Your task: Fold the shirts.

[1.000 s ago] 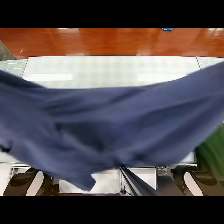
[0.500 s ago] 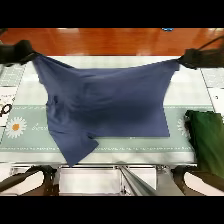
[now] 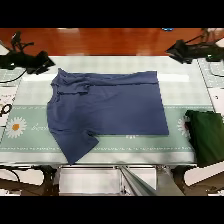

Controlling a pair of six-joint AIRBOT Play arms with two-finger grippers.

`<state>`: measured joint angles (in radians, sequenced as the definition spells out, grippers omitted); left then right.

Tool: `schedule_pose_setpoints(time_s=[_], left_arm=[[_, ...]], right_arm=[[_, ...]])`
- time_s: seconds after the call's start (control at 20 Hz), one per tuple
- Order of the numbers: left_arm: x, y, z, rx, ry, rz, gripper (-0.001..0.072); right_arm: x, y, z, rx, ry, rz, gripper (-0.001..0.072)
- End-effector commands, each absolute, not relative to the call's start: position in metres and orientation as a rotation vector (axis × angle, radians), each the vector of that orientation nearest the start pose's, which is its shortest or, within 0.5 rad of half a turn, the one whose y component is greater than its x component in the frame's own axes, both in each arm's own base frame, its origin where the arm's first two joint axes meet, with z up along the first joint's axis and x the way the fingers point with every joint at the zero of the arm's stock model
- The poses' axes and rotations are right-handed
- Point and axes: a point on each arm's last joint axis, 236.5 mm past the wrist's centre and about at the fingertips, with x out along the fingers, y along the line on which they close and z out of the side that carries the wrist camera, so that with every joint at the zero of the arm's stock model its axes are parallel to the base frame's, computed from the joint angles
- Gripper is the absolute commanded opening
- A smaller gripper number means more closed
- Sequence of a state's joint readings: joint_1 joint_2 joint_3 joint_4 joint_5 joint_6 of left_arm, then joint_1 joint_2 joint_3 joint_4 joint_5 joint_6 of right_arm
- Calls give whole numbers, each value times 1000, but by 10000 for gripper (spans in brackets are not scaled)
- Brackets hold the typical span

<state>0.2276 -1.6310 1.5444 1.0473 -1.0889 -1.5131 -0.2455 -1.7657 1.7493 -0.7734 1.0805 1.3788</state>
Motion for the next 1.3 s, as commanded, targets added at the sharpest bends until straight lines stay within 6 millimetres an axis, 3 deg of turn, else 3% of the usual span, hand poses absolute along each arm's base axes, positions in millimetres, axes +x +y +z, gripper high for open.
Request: schedule_pose_setpoints(time_s=[0.0, 0.1, 0.2, 0.35, 0.45, 0.65, 0.75, 0.95, 1.25], left_arm=[[431, 54, 16, -541, 1361, -118, 505], [392, 70, 19, -611, 1409, -108, 505], [355, 75, 15, -633, 1392, -91, 505], [295, 88, -13, -751, 1338, 39, 504], [259, 80, -36, -961, 1323, 87, 504], [222, 50, -70, -1192, 1354, 74, 504], [218, 39, -78, -1214, 1358, 63, 504], [222, 32, -82, -1174, 1367, 40, 504], [222, 0, -107, -1133, 1509, -35, 504]], right_arm=[[517, -50, 80, 650, 1040, 272, 413], [464, -94, 62, 560, 1172, 168, 413], [423, -109, 49, 613, 1189, 82, 413], [373, -104, 25, 689, 1107, 6, 412], [340, -85, 4, 819, 1089, -23, 412], [294, -36, -31, 881, 1192, 59, 412], [287, -23, -36, 883, 1214, 80, 412], [303, -4, -26, 879, 1161, 159, 413], [312, 14, -20, 854, 1140, 220, 412]])
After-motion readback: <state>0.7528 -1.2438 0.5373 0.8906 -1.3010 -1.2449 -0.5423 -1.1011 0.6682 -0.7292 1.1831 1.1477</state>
